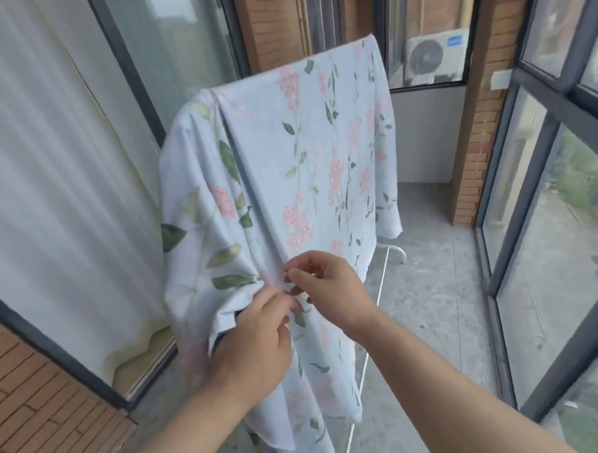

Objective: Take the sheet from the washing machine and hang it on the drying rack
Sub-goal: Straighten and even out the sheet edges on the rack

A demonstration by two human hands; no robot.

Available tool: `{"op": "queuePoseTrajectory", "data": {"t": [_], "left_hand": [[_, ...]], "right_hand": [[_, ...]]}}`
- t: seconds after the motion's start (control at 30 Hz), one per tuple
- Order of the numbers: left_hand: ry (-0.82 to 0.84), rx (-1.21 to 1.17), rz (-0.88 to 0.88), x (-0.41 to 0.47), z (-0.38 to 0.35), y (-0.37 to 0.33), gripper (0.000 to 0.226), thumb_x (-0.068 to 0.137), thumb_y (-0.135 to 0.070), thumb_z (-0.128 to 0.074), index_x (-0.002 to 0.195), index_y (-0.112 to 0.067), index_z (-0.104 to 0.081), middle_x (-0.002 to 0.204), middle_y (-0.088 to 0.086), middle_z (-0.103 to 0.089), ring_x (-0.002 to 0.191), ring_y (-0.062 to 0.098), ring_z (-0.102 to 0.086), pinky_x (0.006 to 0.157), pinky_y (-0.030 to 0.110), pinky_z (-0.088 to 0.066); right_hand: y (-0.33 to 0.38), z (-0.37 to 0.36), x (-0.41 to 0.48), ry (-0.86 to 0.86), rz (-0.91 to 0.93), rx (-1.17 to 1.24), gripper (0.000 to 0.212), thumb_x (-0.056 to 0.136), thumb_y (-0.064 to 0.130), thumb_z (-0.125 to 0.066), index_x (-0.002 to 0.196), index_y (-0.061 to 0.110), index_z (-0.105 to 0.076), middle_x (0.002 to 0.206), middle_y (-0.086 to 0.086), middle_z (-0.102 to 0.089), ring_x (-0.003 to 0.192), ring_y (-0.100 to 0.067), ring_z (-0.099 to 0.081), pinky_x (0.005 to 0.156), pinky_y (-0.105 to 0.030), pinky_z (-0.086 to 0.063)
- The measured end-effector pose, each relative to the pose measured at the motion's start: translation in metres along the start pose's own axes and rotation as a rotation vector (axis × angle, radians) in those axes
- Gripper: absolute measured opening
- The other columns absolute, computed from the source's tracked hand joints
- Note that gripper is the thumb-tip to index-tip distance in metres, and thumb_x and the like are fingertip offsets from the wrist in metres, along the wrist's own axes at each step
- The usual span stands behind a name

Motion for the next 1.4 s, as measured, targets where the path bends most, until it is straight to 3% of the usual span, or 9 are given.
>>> {"op": "queuePoseTrajectory", "data": {"t": [0.1, 0.23, 0.43, 0.53, 0.67, 0.73, 0.87, 1.1, 1.4], "left_hand": [[-0.160, -0.192, -0.089, -0.014, 0.051, -0.027, 0.026, 0.086, -0.004, -0.053, 0.090, -0.025, -0.068, 0.097, -0.017, -0.063, 0.080, 0.002, -0.067, 0.067, 0.029, -0.056], [-0.526, 0.141, -0.281, -0.043, 0.108, -0.044, 0.016, 0.083, -0.003, -0.061, 0.086, -0.010, -0.076, 0.099, -0.002, -0.070, 0.088, 0.016, -0.067, 0.078, 0.026, -0.052], [-0.468, 0.174, 0.265, -0.047, 0.094, 0.042, 0.047, 0.072, -0.015, -0.072, 0.115, -0.016, -0.053, 0.126, -0.002, -0.049, 0.118, 0.027, -0.052, 0.096, 0.042, -0.042], [-0.371, -0.232, 0.523, -0.060, 0.080, 0.080, 0.040, 0.080, -0.040, -0.073, 0.111, -0.035, -0.049, 0.116, -0.014, -0.056, 0.110, 0.010, -0.060, 0.090, 0.035, -0.050], [-0.175, -0.641, 0.391, -0.069, 0.070, 0.076, 0.040, 0.089, -0.050, -0.052, 0.123, -0.031, -0.060, 0.120, -0.008, -0.070, 0.116, 0.009, -0.064, 0.101, 0.037, -0.049], [-0.111, -0.598, 0.258, -0.070, 0.078, 0.068, 0.046, 0.089, -0.027, -0.058, 0.135, -0.022, -0.055, 0.127, -0.005, -0.067, 0.119, 0.014, -0.063, 0.100, 0.033, -0.049], [-0.242, -0.166, 0.219, -0.059, 0.104, 0.070, 0.052, 0.077, -0.024, -0.081, 0.121, -0.038, -0.057, 0.110, -0.021, -0.067, 0.104, 0.004, -0.065, 0.084, 0.016, -0.048], [-0.418, -0.407, 0.236, -0.046, 0.164, 0.066, 0.016, 0.089, -0.042, -0.065, 0.094, -0.030, -0.073, 0.086, -0.004, -0.074, 0.081, 0.012, -0.069, 0.072, 0.036, -0.055], [-0.831, -0.254, 0.288, -0.063, 0.283, 0.056, 0.038, 0.087, 0.000, -0.053, 0.085, -0.033, -0.070, 0.080, -0.015, -0.072, 0.076, 0.004, -0.064, 0.066, 0.025, -0.049]], "right_hand": [[0.021, -0.009, -0.009, 0.058, 0.102, -0.052, 0.025, 0.083, 0.006, -0.061, 0.092, 0.028, -0.069, 0.095, 0.004, -0.074, 0.082, -0.021, -0.069, 0.070, -0.042, -0.056], [0.015, -0.051, -0.028, 0.393, 0.174, -0.339, 0.047, 0.074, 0.006, -0.072, 0.105, 0.033, -0.049, 0.109, 0.017, -0.055, 0.101, -0.004, -0.060, 0.080, -0.032, -0.055], [-0.001, -0.101, -0.043, 0.341, 0.265, -0.532, 0.087, 0.073, 0.056, -0.076, 0.143, 0.030, -0.033, 0.132, 0.008, -0.039, 0.123, -0.008, -0.048, 0.101, -0.033, -0.048], [0.018, -0.111, -0.045, 0.288, 0.442, -0.420, 0.039, 0.093, 0.020, -0.066, 0.131, 0.023, -0.060, 0.127, 0.003, -0.062, 0.121, -0.015, -0.059, 0.095, -0.040, -0.052], [0.053, -0.107, -0.052, 0.257, 0.474, -0.288, 0.026, 0.103, 0.008, -0.050, 0.122, 0.002, -0.066, 0.122, -0.015, -0.069, 0.116, -0.025, -0.064, 0.088, -0.028, -0.050], [0.069, -0.107, -0.054, 0.286, 0.464, -0.241, 0.031, 0.106, 0.008, -0.045, 0.127, -0.006, -0.063, 0.129, -0.020, -0.065, 0.116, -0.028, -0.062, 0.077, -0.011, -0.026], [0.095, -0.097, -0.046, 0.149, 0.516, -0.089, 0.019, 0.097, 0.017, -0.067, 0.090, 0.033, -0.075, 0.073, 0.023, -0.065, 0.068, -0.001, -0.060, 0.063, -0.013, -0.043], [0.139, -0.124, -0.041, 0.210, 0.592, -0.059, 0.010, 0.093, 0.022, -0.070, 0.098, 0.026, -0.062, 0.076, 0.020, -0.065, 0.074, -0.001, -0.063, 0.066, -0.010, -0.044], [0.180, -0.183, -0.072, 0.194, 0.866, -0.276, 0.096, 0.081, 0.047, -0.078, 0.153, 0.019, -0.022, 0.130, 0.007, -0.047, 0.120, -0.011, -0.050, 0.100, -0.032, -0.046]]}}
Point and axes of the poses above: each hand's wrist, its own x-axis towards the middle knuckle, its own z-axis out of the back of the hand, y = z × x, the point moved 9 cm from there along x, towards the middle knuckle
